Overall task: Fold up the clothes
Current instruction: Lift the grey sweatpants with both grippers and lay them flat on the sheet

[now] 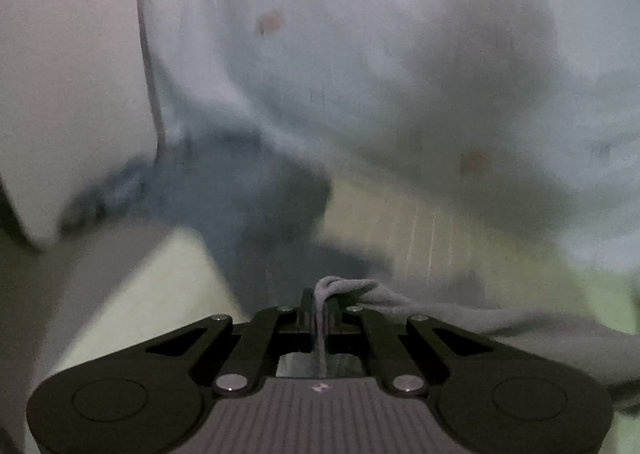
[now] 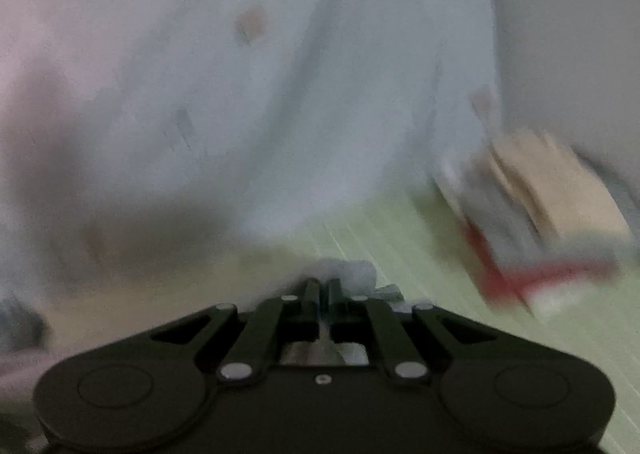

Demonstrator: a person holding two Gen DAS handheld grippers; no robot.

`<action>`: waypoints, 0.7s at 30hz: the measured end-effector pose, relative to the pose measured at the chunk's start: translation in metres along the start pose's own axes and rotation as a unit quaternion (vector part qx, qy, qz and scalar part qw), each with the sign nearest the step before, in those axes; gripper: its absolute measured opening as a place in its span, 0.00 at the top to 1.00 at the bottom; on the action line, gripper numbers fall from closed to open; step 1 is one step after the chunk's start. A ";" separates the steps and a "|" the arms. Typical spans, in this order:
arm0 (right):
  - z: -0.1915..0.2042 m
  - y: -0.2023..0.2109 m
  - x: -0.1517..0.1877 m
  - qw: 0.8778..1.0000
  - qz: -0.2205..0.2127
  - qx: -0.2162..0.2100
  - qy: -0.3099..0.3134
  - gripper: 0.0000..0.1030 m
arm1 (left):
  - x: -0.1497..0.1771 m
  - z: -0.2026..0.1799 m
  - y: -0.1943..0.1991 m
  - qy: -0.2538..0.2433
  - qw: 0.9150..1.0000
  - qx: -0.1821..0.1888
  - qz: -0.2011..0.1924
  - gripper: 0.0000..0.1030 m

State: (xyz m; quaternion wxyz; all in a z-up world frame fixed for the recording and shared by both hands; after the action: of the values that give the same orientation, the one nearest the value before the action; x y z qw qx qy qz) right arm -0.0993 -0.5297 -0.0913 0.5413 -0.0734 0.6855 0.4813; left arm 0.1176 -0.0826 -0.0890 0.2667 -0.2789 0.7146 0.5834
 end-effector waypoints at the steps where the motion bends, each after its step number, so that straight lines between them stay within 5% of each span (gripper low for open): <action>1: -0.009 -0.004 0.021 0.999 0.029 0.014 0.006 0.96 | 0.024 0.001 -0.004 -0.002 1.000 -0.006 0.025 0.96; 5: -0.034 -0.002 0.096 0.992 0.125 0.031 -0.012 0.90 | 0.106 0.013 -0.007 0.017 0.993 -0.023 0.110 0.96; 8: -0.036 0.009 0.105 0.991 0.133 0.023 -0.023 0.84 | 0.136 0.021 0.005 0.061 0.988 -0.016 0.143 0.95; 16: -0.018 -0.011 0.089 0.991 0.111 -0.045 -0.060 0.60 | 0.134 0.027 0.037 0.095 0.990 0.015 0.105 0.86; 21: 0.001 -0.022 0.087 0.990 0.113 -0.060 -0.056 0.53 | 0.131 0.036 0.037 0.147 0.983 0.026 0.104 0.80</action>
State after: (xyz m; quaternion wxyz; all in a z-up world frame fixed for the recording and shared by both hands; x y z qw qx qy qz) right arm -0.1204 -0.5038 -0.1748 0.5153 -0.0005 0.6279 0.5832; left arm 0.0009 -0.0523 -0.1625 0.1042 -0.2786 0.7863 0.5416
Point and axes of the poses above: each gripper's, at about its wrist camera, not at the fingertips, and y roughly against the way its jaws point, z to its left, x to its underside, the point moved 6 cm from there along -y, roughly the way its jaws point, and after that the axes turned 7 degrees about y, right-handed, at the moved point
